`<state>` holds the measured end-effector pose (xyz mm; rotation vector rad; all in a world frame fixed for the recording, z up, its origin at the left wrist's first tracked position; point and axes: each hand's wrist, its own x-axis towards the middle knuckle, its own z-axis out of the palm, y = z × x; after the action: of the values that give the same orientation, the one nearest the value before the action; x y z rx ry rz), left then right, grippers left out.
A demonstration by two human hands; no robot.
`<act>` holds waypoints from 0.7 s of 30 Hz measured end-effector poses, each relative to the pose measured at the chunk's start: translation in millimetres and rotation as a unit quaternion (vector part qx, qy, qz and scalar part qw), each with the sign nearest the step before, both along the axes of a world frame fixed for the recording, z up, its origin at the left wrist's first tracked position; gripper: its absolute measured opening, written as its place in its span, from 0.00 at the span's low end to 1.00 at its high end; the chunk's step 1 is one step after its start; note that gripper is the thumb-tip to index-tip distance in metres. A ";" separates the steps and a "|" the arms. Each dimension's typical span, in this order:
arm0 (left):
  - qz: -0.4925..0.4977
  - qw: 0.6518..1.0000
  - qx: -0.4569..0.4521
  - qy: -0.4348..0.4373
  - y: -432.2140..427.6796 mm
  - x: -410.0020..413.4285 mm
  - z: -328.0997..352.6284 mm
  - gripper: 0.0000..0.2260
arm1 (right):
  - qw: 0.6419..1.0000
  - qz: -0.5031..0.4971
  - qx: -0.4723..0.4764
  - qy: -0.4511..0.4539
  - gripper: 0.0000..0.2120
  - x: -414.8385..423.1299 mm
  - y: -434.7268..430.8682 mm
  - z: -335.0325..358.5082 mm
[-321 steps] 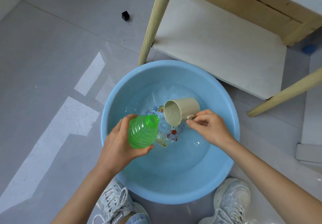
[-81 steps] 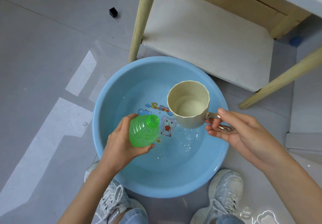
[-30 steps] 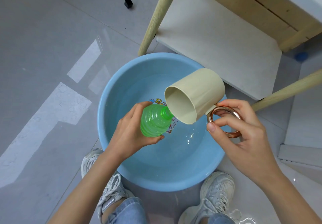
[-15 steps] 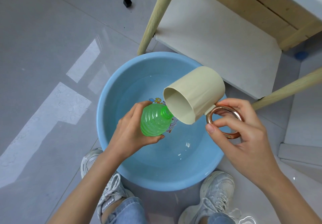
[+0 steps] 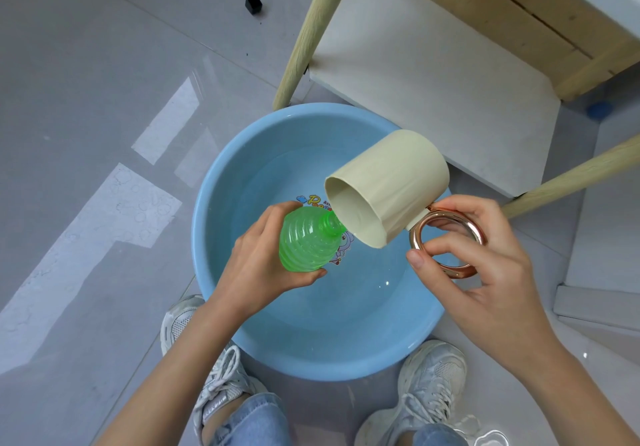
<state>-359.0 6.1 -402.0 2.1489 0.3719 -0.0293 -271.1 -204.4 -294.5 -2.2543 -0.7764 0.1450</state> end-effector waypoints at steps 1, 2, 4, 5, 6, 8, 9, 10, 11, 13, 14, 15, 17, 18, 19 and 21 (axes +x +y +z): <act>0.000 1.000 0.001 -0.001 0.1 -0.1 0.0 0.39 | 1.000 0.002 -0.001 -0.003 0.13 0.0 0.0 -0.3; -0.001 1.000 0.001 -0.001 0.2 -0.3 -0.2 0.39 | 1.000 0.004 -0.003 -0.005 0.13 -0.1 -0.4 -0.5; 0.000 1.000 0.003 0.001 0.3 -0.5 -0.1 0.39 | 1.000 0.007 -0.005 -0.011 0.13 0.0 -1.3 -1.2; 0.000 1.000 0.003 0.002 0.5 -0.6 -0.1 0.39 | 1.000 0.008 -0.008 -0.016 0.13 0.1 -1.9 -2.0; 0.000 1.000 0.004 0.003 0.5 -0.5 -0.2 0.39 | 1.000 0.008 -0.010 -0.019 0.13 0.3 -2.6 -3.3; 0.000 1.000 0.006 0.003 0.3 -0.2 -0.8 0.39 | 1.000 0.000 -0.002 0.005 0.14 0.5 -2.3 -5.8; 0.001 1.000 0.007 0.003 0.4 -0.1 -1.3 0.39 | 0.999 -0.015 0.011 0.040 0.14 0.6 -1.3 -7.5; 0.001 1.000 0.008 0.005 0.4 0.0 -1.8 0.39 | 0.995 -0.040 0.030 0.091 0.14 0.6 0.7 -9.3; 0.002 1.000 0.011 0.006 0.5 -0.2 -2.3 0.39 | 0.984 -0.075 0.053 0.152 0.14 1.1 2.4 -12.5; 0.001 1.000 0.015 0.006 0.9 -0.9 -3.7 0.39 | 0.949 -0.148 0.102 0.258 0.13 4.5 2.5 -23.7; 0.002 1.000 0.017 0.006 1.3 -1.4 -4.5 0.39 | 0.929 -0.175 0.124 0.302 0.16 7.0 1.7 -31.1; 0.003 1.000 0.018 0.007 1.7 -1.8 -5.2 0.39 | 0.910 -0.196 0.144 0.337 0.21 9.4 0.6 -38.7; 0.006 1.000 0.017 0.011 2.3 -2.0 -6.6 0.39 | 0.875 -0.217 0.186 0.390 0.27 13.2 -0.5 -52.7; 0.007 1.000 0.015 0.012 2.5 -2.2 -7.3 0.38 | 0.861 -0.222 0.203 0.410 0.27 14.2 -0.5 -59.7; 0.009 1.000 0.014 0.013 2.6 -2.4 -7.4 0.39 | 0.849 -0.226 0.218 0.424 0.27 14.9 0.4 -65.6; 0.015 1.000 0.011 0.015 2.6 -2.7 -7.8 0.39 | 0.837 -0.236 0.232 0.436 0.27 15.9 1.7 -77.2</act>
<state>-361.7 8.7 -409.9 2.1656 0.4229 -0.0419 -255.2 -202.8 -371.6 -1.5770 0.2306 0.6191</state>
